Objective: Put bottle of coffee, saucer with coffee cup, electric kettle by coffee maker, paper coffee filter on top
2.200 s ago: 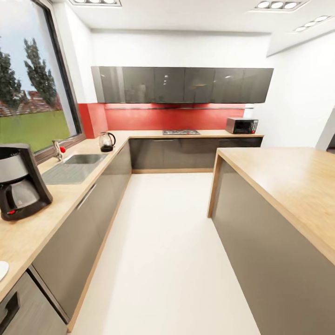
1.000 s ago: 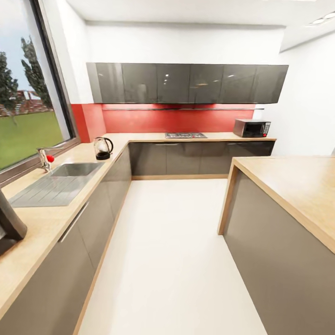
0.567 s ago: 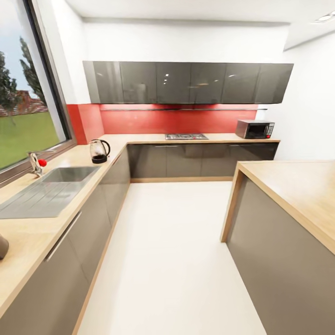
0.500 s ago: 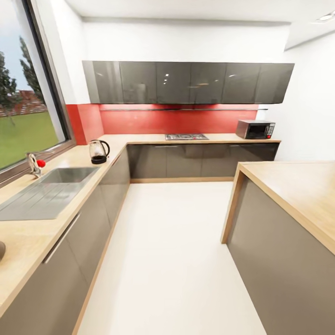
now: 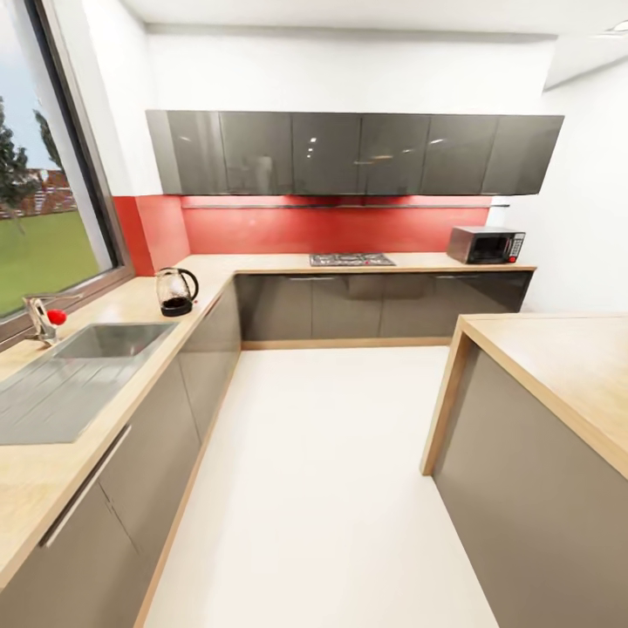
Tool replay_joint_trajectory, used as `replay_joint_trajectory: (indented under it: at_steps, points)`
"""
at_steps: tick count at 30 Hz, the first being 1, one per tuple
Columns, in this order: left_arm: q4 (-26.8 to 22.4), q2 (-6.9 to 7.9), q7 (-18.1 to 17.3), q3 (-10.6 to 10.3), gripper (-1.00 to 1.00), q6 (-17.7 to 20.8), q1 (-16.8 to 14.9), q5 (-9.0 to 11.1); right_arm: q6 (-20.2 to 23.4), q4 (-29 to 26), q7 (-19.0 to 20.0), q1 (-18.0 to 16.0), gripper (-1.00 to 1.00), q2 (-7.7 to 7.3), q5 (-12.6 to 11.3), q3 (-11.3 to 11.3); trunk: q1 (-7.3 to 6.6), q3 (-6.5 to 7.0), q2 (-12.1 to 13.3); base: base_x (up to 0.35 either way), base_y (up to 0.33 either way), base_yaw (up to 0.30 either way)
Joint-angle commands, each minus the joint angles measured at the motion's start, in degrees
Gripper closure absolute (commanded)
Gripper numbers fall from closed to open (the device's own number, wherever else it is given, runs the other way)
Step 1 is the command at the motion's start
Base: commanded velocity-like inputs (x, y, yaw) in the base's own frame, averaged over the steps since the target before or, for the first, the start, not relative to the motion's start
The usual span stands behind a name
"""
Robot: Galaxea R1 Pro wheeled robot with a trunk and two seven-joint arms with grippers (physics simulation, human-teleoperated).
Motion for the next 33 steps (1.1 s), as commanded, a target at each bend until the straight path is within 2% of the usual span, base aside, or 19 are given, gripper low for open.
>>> replay_joint_trajectory:
  at_steps: [1, 33]
  points:
    - [0.0, 0.0, 0.0, 0.0, -1.0, -0.2, 0.0, 0.4, -0.2, 0.0, 0.0, 0.0, -1.0, 0.0, 0.1, 0.0, 0.06, -0.13, -0.1, 0.333, 0.0, 0.0]
    - [0.0, 0.09, 0.0, 0.0, -1.0, -0.2, 0.0, 0.4, -0.2, 0.0, 0.0, 0.0, -1.0, 0.0, 0.1, 0.0, 0.06, -0.13, -0.1, 0.333, 0.0, 0.0]
